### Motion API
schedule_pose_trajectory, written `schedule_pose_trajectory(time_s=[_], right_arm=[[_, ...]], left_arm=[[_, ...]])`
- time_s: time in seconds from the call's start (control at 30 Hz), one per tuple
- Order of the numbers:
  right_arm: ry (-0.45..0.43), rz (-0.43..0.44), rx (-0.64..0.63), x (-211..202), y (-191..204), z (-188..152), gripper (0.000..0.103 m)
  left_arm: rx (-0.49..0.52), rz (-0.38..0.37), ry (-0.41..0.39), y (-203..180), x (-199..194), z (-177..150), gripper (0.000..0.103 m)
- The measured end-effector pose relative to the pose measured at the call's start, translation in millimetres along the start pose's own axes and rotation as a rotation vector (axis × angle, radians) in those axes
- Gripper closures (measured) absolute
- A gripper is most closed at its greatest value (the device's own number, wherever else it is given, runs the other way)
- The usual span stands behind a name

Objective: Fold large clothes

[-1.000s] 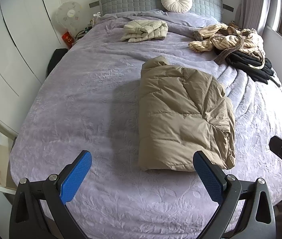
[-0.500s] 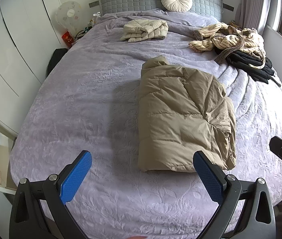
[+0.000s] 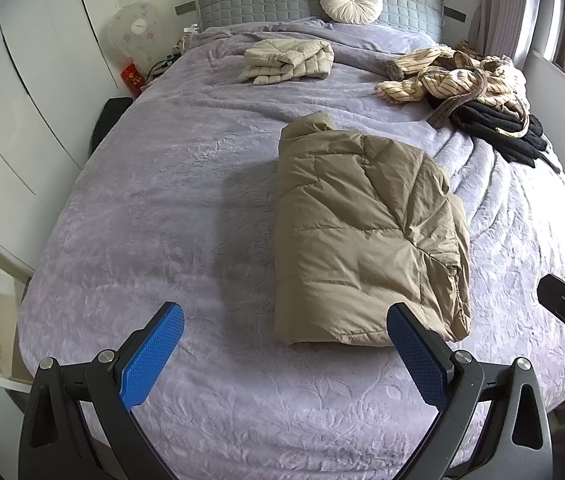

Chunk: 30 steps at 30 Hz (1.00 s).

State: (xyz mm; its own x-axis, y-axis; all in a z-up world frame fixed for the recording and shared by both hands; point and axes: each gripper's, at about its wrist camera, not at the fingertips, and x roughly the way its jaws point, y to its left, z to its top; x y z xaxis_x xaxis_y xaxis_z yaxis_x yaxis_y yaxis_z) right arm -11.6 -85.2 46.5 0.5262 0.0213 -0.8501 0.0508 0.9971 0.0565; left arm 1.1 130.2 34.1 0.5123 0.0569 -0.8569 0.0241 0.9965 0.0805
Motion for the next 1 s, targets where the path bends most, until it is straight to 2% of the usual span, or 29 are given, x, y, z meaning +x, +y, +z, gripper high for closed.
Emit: schedule_pose_trajectory(time_s=[0.63, 0.83, 1.0], right_arm=[[0.007, 0.004, 0.0, 1.9, -2.5, -0.3, 0.0], [0.007, 0.006, -0.001, 2.4, -3.6, 0.2, 0.0], [0.007, 0.007, 0.0, 2.5, -5.0, 0.6, 0.0]], left_arm=[[0.0, -0.004, 0.004, -3.4, 0.4, 0.3, 0.001], [-0.004, -0.028, 0.011, -6.5, 2.5, 1.6, 0.001], [0.02, -0.027, -0.005, -11.0, -0.3, 2.1, 0.001]])
